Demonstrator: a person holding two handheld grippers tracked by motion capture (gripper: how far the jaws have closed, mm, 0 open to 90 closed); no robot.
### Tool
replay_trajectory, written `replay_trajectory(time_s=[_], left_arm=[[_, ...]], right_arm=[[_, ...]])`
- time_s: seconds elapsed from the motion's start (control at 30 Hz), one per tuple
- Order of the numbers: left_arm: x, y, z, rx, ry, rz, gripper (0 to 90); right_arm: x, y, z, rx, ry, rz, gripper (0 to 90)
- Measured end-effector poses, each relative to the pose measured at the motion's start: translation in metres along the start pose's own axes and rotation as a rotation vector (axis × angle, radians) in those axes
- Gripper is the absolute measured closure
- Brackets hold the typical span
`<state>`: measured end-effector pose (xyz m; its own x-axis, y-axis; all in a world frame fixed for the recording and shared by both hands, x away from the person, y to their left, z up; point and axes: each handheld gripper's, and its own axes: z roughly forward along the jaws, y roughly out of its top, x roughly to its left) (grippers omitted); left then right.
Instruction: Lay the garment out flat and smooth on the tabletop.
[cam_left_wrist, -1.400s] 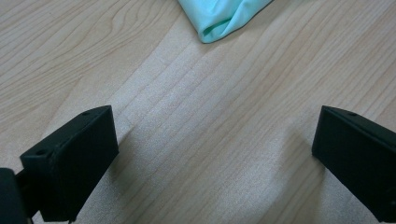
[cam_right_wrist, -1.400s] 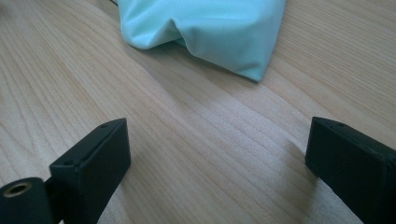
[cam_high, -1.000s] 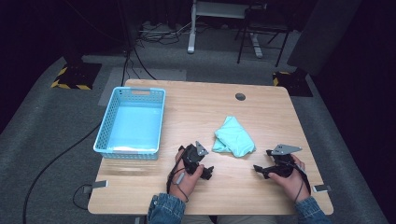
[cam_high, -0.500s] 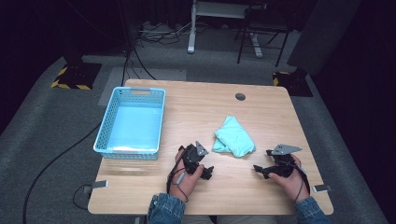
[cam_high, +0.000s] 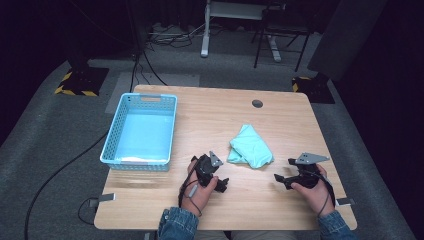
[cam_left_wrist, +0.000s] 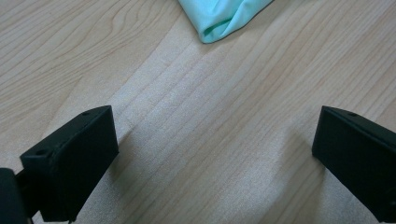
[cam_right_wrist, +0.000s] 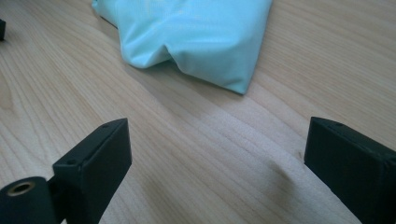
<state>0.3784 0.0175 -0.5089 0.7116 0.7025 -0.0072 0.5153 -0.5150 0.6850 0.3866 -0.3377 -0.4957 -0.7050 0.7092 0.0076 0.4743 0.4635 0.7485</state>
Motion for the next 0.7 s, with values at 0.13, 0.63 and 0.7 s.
replay_trajectory(time_s=[0.13, 0.63, 0.7], left_arm=[[0.0, 0.0, 0.0, -0.001, 0.0, 0.001, 0.1], [0.003, -0.001, -0.001, -0.001, 0.0, 0.001, 0.0], [0.003, -0.001, -0.001, -0.001, 0.002, 0.0, 0.0]], right_arm=[[0.0, 0.003, -0.004, -0.006, -0.003, 0.001, 7.4], [0.004, 0.027, -0.008, -0.036, 0.009, -0.047, 7.8], [0.005, 0.03, -0.007, -0.038, 0.009, -0.053, 8.0]])
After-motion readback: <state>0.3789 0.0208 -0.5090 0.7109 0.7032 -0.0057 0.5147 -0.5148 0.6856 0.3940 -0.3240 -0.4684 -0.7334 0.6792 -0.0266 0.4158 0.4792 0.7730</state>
